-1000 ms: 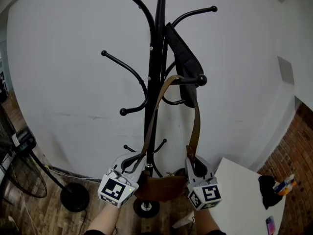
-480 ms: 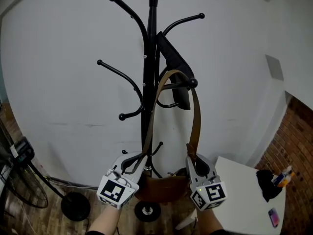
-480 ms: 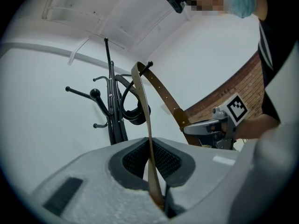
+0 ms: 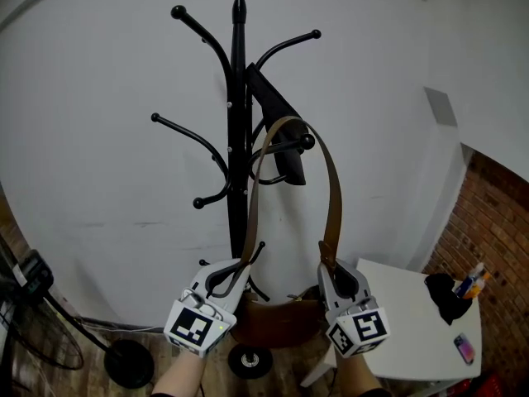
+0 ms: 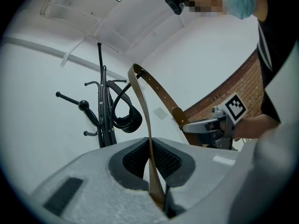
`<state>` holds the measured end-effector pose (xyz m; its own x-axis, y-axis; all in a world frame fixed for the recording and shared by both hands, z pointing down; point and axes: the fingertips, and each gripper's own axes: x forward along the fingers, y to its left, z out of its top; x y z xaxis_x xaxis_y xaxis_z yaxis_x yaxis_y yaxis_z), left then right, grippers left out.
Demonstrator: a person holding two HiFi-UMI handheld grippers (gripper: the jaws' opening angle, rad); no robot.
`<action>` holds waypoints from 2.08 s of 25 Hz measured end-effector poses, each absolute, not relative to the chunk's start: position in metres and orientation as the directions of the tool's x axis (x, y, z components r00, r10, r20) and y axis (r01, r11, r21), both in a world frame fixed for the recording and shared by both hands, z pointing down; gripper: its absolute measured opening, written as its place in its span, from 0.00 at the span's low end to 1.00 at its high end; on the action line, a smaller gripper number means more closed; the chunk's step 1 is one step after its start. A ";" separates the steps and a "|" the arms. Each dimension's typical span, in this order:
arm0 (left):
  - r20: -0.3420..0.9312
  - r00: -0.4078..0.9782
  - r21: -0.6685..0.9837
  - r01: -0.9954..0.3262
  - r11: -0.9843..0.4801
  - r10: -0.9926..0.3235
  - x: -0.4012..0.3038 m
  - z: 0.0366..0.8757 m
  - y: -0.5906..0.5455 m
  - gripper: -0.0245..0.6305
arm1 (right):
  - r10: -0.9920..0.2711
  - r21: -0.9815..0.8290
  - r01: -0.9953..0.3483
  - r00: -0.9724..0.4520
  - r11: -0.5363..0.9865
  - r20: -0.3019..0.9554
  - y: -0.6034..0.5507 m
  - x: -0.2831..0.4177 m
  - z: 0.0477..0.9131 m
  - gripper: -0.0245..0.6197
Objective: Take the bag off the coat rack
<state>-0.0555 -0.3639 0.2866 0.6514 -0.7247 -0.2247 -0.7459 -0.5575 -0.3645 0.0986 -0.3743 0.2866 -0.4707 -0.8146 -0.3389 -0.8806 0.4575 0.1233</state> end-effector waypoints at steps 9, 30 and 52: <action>-0.228 0.708 -0.374 -0.698 -0.611 -0.668 -0.042 0.285 -0.346 0.07 | -0.845 0.099 -0.917 -0.395 0.387 -0.360 -0.345 0.117 0.284 0.12; -0.160 0.772 -0.287 -0.633 -0.719 -0.615 -0.054 0.344 -0.302 0.07 | -0.920 0.034 -0.958 -0.285 0.286 -0.269 -0.280 0.115 0.340 0.13; -0.058 0.710 -0.146 -0.702 -0.697 -0.702 -0.139 0.437 -0.271 0.07 | -0.937 -0.033 -0.940 -0.335 0.340 -0.102 -0.256 0.037 0.432 0.13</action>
